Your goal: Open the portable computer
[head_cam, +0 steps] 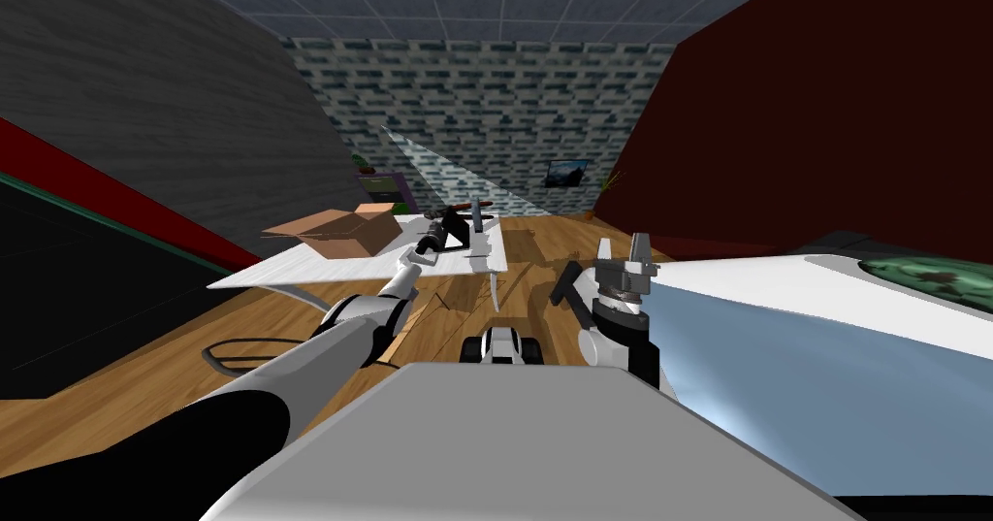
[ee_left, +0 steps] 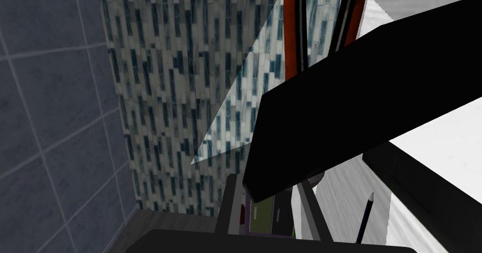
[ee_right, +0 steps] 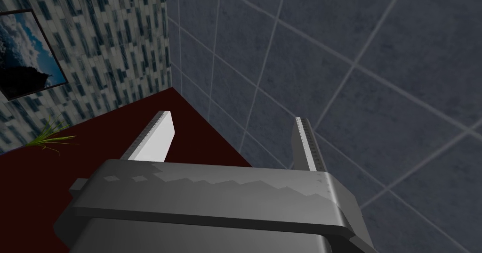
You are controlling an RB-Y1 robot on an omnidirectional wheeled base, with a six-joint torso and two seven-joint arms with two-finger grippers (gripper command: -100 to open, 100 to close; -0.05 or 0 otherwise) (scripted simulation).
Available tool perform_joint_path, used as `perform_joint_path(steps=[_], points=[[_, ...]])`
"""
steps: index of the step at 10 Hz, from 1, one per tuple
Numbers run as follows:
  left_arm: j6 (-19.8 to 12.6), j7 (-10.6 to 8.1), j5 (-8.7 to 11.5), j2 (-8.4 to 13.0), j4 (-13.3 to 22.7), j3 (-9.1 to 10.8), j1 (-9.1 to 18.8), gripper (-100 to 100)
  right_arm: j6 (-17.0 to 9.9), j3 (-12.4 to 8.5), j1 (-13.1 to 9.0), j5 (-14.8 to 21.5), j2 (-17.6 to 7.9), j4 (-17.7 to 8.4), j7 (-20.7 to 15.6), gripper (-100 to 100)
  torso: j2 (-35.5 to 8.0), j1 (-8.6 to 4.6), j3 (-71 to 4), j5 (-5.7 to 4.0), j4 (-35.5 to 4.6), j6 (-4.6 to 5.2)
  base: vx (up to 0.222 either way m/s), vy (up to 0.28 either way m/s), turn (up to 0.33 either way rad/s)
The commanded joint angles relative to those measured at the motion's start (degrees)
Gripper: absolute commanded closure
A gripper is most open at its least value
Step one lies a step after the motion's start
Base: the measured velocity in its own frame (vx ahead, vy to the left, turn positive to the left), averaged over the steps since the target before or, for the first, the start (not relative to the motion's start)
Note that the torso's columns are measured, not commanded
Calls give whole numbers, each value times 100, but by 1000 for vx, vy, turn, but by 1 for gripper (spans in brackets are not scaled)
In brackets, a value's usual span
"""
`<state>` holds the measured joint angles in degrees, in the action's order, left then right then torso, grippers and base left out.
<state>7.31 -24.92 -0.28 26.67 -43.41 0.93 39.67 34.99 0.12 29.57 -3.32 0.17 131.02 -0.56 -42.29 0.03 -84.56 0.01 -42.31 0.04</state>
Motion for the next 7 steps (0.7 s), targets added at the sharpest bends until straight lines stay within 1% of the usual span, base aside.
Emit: perform_joint_path(steps=[1, 2, 3, 4, 5, 6, 7], points=[[-59, -398, -400, -272, -220, 239, -122, 100, 0, 0, 0, 0, 0, 0, 0, 0, 1, -7, -1, -3, -1, -1, 11, 70, 33], [-59, -442, -455, -272, -220, 239, -122, 100, 0, 0, 0, 0, 0, 0, 0, 0, 2, -7, -2, -3, 0, 2, 8, 65, 13], [-74, -652, -688, -457, -311, 394, -179, 100, 0, 0, 0, 0, 0, 0, 0, 0, 3, -9, -2, -4, -1, 3, 11, 89, 26], [-74, -714, -736, -457, -311, 394, -179, 100, 0, 0, 0, 0, 0, 0, 0, 0, 3, -2, -2, -2, 0, 3, 13, 68, 4], [-89, -918, -969, -642, -402, 549, -237, 100, 0, 0, 0, 0, 0, 0, 0, 0, 1, -9, -1, -5, -4, -1, 22, 72, 30], [-89, -986, -1018, -642, -402, 549, -237, 100, 0, 0, 0, 0, 0, 0, 0, 0, -2, -8, 1, -5, -5, -1, 18, 59, 12], [-104, -1202, -1246, -826, -494, 704, -295, 100, 0, 1, 0, 0, 0, 0, 0, 0, -1, -10, 1, -5, -3, -1, 20, 66, 28]])
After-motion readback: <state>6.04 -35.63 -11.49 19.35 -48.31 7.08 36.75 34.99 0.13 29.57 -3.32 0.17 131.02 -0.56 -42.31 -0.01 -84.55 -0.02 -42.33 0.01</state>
